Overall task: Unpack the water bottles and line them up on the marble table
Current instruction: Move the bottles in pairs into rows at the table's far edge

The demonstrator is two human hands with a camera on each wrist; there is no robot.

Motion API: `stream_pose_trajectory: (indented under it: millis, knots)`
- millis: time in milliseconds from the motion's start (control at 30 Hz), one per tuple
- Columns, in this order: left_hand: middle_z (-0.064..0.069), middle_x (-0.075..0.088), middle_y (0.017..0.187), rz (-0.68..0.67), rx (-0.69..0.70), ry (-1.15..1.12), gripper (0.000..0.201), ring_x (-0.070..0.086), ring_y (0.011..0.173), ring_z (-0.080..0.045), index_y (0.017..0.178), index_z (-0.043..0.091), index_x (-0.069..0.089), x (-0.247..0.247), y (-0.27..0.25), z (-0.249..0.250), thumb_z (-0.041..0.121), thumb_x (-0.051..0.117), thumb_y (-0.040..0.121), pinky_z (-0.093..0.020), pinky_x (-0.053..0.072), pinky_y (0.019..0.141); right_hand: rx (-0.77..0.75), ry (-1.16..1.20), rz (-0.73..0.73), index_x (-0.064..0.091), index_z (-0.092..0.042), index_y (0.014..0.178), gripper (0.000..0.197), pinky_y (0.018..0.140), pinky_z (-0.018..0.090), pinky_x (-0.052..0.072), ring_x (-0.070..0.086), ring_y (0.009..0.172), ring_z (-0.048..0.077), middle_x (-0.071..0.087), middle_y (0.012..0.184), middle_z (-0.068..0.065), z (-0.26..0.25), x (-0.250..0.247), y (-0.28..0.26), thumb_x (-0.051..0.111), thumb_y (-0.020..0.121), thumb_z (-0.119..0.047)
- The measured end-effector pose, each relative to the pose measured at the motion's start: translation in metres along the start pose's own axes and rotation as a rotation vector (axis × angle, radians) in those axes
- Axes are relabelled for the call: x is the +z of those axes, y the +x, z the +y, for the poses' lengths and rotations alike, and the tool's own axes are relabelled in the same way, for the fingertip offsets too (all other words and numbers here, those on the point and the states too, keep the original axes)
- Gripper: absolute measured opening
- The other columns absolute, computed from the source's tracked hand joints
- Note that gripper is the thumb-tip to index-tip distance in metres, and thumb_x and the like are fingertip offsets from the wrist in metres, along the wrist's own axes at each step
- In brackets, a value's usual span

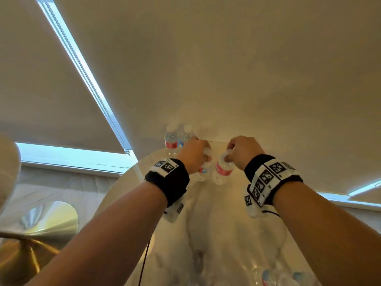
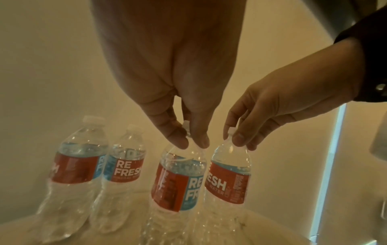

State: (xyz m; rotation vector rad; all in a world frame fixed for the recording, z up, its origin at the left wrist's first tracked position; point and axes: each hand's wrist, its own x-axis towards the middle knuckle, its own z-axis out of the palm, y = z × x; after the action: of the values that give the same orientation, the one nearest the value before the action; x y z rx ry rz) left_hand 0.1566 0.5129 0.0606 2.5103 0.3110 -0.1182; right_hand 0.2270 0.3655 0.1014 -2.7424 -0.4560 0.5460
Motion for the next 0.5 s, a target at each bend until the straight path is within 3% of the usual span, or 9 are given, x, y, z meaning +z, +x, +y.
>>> stream_pose_trajectory:
  millis: [100, 167, 233, 300, 400, 500]
  knots:
    - [-0.017, 0.059, 0.124, 0.0, 0.005, 0.061, 0.034, 0.058, 0.113, -0.035, 0.126, 0.009, 0.066, 0.002, 0.046, -0.004, 0.017, 0.069, 0.093, -0.034, 0.045, 0.094, -0.034, -0.022, 0.024, 0.074, -0.011, 0.102, 0.029, 0.073, 0.029, 0.048, 0.068, 0.099, 0.029, 0.074, 0.106, 0.011, 0.003, 0.001, 0.044, 0.082, 0.078, -0.024]
    - [-0.016, 0.061, 0.122, 0.01, 0.012, 0.115, 0.032, 0.058, 0.113, -0.032, 0.125, 0.01, 0.066, 0.008, 0.072, -0.011, 0.014, 0.068, 0.094, -0.032, 0.045, 0.085, -0.049, -0.009, 0.037, 0.074, -0.011, 0.103, 0.028, 0.076, 0.03, 0.05, 0.068, 0.099, 0.03, 0.074, 0.107, 0.012, 0.005, 0.002, 0.066, 0.081, 0.079, -0.022]
    - [-0.01, 0.057, 0.111, 0.033, -0.007, 0.114, 0.03, 0.059, 0.102, -0.023, 0.124, 0.011, 0.065, 0.014, 0.09, -0.02, 0.011, 0.068, 0.093, -0.026, 0.043, 0.074, -0.066, 0.012, 0.054, 0.074, -0.011, 0.104, 0.027, 0.08, 0.032, 0.052, 0.067, 0.1, 0.031, 0.073, 0.108, 0.013, 0.007, 0.005, 0.083, 0.08, 0.08, -0.021]
    - [-0.004, 0.049, 0.102, 0.049, -0.017, 0.134, 0.03, 0.056, 0.095, -0.017, 0.124, 0.009, 0.064, 0.018, 0.104, -0.027, 0.01, 0.067, 0.095, -0.022, 0.04, 0.072, -0.086, 0.025, 0.06, 0.073, -0.012, 0.106, 0.028, 0.083, 0.033, 0.053, 0.067, 0.101, 0.031, 0.072, 0.11, 0.013, 0.006, 0.01, 0.095, 0.079, 0.08, -0.021]
    - [-0.014, 0.06, 0.118, 0.073, -0.025, 0.174, 0.031, 0.062, 0.106, -0.029, 0.125, 0.008, 0.064, 0.023, 0.117, -0.036, 0.014, 0.067, 0.094, -0.024, 0.037, 0.076, -0.111, 0.023, 0.06, 0.072, -0.013, 0.109, 0.03, 0.086, 0.034, 0.054, 0.067, 0.104, 0.031, 0.071, 0.112, 0.013, 0.003, 0.019, 0.108, 0.078, 0.081, -0.022]
    - [-0.019, 0.063, 0.118, 0.07, -0.041, 0.232, 0.03, 0.06, 0.109, -0.034, 0.121, 0.003, 0.063, 0.025, 0.121, -0.038, 0.018, 0.065, 0.095, -0.031, 0.042, 0.079, -0.12, 0.032, 0.06, 0.069, -0.014, 0.116, 0.036, 0.09, 0.035, 0.054, 0.065, 0.108, 0.031, 0.07, 0.117, 0.013, 0.002, 0.024, 0.112, 0.077, 0.082, -0.022]
